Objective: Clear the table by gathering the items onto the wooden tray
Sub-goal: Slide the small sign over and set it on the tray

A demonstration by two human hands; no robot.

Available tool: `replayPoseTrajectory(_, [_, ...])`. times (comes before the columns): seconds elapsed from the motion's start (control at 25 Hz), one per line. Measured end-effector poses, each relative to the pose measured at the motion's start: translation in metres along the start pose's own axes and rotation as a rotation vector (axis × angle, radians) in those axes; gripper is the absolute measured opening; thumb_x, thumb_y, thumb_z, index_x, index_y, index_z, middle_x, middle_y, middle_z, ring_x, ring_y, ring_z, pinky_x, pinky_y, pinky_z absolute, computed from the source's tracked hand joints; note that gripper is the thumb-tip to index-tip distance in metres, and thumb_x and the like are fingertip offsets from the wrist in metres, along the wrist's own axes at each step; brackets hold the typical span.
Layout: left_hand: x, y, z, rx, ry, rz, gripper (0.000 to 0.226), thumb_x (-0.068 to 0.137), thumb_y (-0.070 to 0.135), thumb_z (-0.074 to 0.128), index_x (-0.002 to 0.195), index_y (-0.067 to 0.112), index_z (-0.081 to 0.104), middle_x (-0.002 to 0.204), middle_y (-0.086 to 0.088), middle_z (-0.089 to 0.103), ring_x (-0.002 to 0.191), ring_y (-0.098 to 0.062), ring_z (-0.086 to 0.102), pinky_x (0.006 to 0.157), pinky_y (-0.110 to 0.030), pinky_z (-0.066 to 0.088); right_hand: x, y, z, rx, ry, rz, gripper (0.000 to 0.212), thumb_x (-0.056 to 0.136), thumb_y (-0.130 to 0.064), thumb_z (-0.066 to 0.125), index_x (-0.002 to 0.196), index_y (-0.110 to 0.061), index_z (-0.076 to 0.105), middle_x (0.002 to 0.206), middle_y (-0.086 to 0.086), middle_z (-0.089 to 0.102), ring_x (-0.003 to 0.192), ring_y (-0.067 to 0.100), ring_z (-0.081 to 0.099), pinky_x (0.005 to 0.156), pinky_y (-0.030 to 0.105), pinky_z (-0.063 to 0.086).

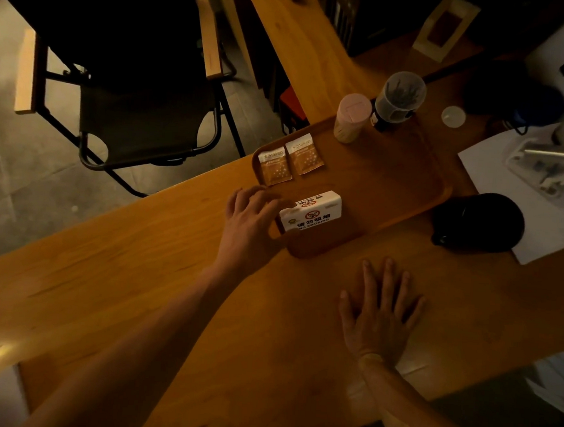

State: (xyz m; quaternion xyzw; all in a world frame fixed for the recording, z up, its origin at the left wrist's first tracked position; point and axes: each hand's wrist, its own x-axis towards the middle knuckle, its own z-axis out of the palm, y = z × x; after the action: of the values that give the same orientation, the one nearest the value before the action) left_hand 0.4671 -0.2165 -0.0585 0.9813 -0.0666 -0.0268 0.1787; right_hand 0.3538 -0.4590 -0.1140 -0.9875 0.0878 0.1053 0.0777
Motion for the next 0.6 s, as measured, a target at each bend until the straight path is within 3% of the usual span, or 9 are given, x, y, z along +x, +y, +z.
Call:
replayPoseTrajectory(0.16, [0.0013, 0.0037, -0.0008, 0.003, 0.020, -0.008, 0.036, 0.082, 0.041, 0.067, 0.114, 0.024, 0.063, 0.118, -0.003, 0.064, 0.123, -0.029, 0.049, 0.109, -0.058, 0.027, -0.0006, 0.0005, 0.0004, -0.008, -0.003, 0.002, 0.072, 0.090, -0.070, 0.019, 0.153, -0.036, 0.018, 0.164, -0.001, 0.007, 0.151, 0.029, 0.004, 0.117, 0.062, 0.001])
replayPoseTrajectory(0.6, [0.0095, 0.0011, -0.0042, -0.028, 0.049, -0.036, 0.032, 0.085, 0.040, 0.061, 0.111, 0.023, 0.063, 0.113, -0.004, 0.065, 0.116, -0.029, 0.052, 0.108, -0.057, 0.029, 0.0000, 0.0012, 0.0020, -0.007, -0.009, 0.002, 0.071, 0.090, -0.070, 0.018, 0.154, -0.038, 0.013, 0.164, 0.000, 0.007, 0.151, 0.029, 0.005, 0.117, 0.063, 0.004])
